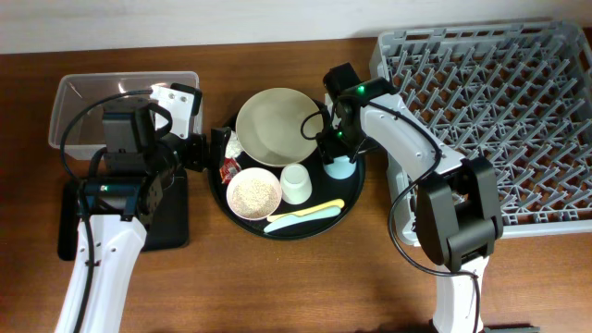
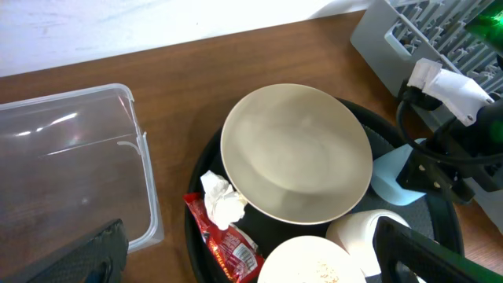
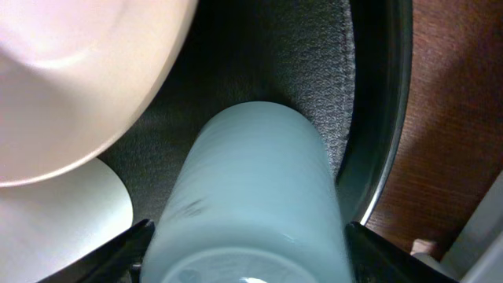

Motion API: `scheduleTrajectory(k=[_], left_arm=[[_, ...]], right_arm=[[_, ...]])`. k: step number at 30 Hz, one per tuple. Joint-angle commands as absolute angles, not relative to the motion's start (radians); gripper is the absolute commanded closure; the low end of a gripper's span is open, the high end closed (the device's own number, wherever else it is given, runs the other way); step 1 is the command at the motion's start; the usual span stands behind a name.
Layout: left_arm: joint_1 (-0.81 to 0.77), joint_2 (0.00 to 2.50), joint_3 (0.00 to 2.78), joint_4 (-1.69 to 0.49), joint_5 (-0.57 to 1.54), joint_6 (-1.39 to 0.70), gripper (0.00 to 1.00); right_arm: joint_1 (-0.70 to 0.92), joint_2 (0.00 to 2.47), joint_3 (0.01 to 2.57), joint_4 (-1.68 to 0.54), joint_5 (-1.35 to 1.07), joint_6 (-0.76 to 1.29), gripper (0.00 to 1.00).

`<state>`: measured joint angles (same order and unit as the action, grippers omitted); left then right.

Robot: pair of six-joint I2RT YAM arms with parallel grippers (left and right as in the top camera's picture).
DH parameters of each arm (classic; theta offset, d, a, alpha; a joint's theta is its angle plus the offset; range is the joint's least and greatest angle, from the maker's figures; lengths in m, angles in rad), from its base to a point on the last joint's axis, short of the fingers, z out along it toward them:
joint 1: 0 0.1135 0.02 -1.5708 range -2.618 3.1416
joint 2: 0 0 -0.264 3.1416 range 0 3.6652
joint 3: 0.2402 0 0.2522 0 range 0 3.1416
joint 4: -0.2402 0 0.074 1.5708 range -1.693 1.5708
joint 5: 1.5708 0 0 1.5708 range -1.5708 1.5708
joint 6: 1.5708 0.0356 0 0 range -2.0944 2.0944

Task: Sort waste into correct bins and load items into the dishwasher rack
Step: 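Reach the right gripper to the light-blue cup and grasp it, then carry the light-blue cup right and lower it into the dish rack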

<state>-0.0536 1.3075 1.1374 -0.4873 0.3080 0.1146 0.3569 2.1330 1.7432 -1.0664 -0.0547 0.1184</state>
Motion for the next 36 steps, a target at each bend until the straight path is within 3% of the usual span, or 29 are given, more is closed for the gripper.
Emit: scheduleTrajectory(k=[1,6,18,31,36], left_arm=[[-0.056,1.313,1.157,-0.495,0.326,0.113,0.00],[-0.056,1.313,1.157,-0.505,0.326,0.113,0.00],[-0.056,1.313,1.157,-0.507,0.326,0.113,0.00],[-0.056,1.313,1.157,-0.507,0.326,0.113,0.00],[-0.056,1.313,1.156,-0.511,0.326,0.113,0.00]], right_arm=[[0.360,2.150,1.745,-1.066,-0.067,0.121,0.26],[0.359,2.149,1.747,-1.076,-0.048,0.121,0.35],[0.359,2.080,1.868,-1.183,-0.029,0.113,0.36],[0.349,2.065,2.336,-1.480,0.115,0.113,0.36],[0.266,2.065,2.453,-1.559,0.145,0.113,0.36]])
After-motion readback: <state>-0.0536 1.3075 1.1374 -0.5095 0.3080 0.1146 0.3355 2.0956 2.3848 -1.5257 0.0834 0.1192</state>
